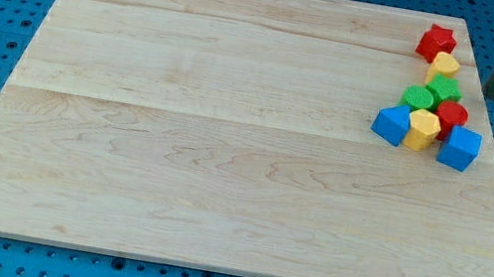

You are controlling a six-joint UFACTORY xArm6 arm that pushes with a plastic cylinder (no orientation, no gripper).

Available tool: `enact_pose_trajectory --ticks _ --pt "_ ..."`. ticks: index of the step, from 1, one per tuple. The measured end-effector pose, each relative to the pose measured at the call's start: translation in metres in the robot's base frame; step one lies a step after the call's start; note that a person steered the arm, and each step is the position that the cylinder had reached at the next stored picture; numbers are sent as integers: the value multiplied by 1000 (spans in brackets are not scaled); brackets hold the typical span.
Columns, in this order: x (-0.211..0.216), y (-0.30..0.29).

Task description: Place the yellow heart to the top left side of the green circle

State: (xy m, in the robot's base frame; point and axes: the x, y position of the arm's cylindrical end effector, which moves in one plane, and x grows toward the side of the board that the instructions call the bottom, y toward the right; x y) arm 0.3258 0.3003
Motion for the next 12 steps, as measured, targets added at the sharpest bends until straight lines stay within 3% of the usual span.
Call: enact_pose_trajectory --ticks 1,6,8,12 --pt "-19 -3" --pt "-18 -78" --pt "-48 -89" --pt "-4 -95"
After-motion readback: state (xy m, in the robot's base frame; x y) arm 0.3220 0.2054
